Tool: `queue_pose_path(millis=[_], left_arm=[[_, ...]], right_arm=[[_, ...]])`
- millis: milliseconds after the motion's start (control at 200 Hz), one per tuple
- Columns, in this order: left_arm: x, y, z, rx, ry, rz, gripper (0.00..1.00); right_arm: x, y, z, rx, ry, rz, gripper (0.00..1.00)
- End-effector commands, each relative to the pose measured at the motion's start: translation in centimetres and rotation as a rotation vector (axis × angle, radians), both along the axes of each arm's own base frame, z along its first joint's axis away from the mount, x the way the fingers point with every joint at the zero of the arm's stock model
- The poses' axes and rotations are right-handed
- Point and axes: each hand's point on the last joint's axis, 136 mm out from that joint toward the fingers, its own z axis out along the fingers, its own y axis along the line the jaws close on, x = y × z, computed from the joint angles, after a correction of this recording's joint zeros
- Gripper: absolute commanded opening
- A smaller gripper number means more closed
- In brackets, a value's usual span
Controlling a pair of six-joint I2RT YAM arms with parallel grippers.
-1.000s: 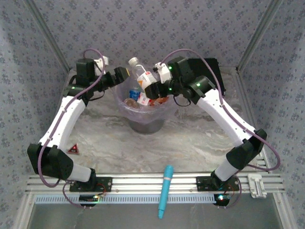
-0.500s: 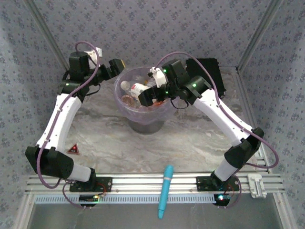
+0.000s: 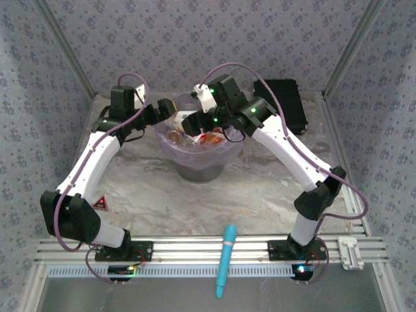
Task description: Put the plastic bottles in the bin
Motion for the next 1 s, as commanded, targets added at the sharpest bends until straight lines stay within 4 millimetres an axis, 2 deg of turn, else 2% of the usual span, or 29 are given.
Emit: queue_pose_path(millis=[0, 145, 255, 340, 535, 625, 765, 840, 994], left_arm=[[0.2, -0.3, 1.7, -0.043, -0.062, 0.008, 1.00], [0.2, -0.5, 1.6, -0.063, -0.062, 0.002, 1.00], [0.2, -0.5, 1.9, -0.060, -0.064, 0.003, 1.00], [0.3, -0.4, 1.8, -0.057, -0.064, 0.006, 1.00], [0.5, -0.5, 2.2, -0.059, -0.069, 0.006, 1.00], [0.6, -0.3, 2.3, -0.050, -0.074, 0.011, 1.00], [0.7, -0.2, 2.6, -0.042, -0.078, 0.012, 1.00], [0.8, -0.2, 2.7, -0.039, -0.079, 0.012, 1.00], [0.9, -0.3, 3.5, -0.037, -0.097, 0.006, 1.00]], right_arm=[[0.7, 0.1, -1.3, -0.047, 0.005, -0.024, 0.70], [0.5, 0.6, -3.3, -0.085, 0.037, -0.010, 0.64], [-0.6, 0.5, -5.2, -0.132, 0.065, 0.016, 0.63], [-1.5, 0.3, -5.4, -0.141, 0.062, 0.030, 0.63], [-1.8, -1.3, -2.4, -0.119, -0.028, -0.001, 0.68], [-2.2, -2.2, -2.3, -0.125, -0.041, -0.009, 0.71], [-2.7, -2.9, -2.4, -0.112, -0.029, -0.003, 0.87], [-2.6, -3.0, -1.0, -0.088, -0.051, 0.000, 0.94], [-2.2, -3.6, 2.1, -0.037, -0.107, -0.016, 0.95]])
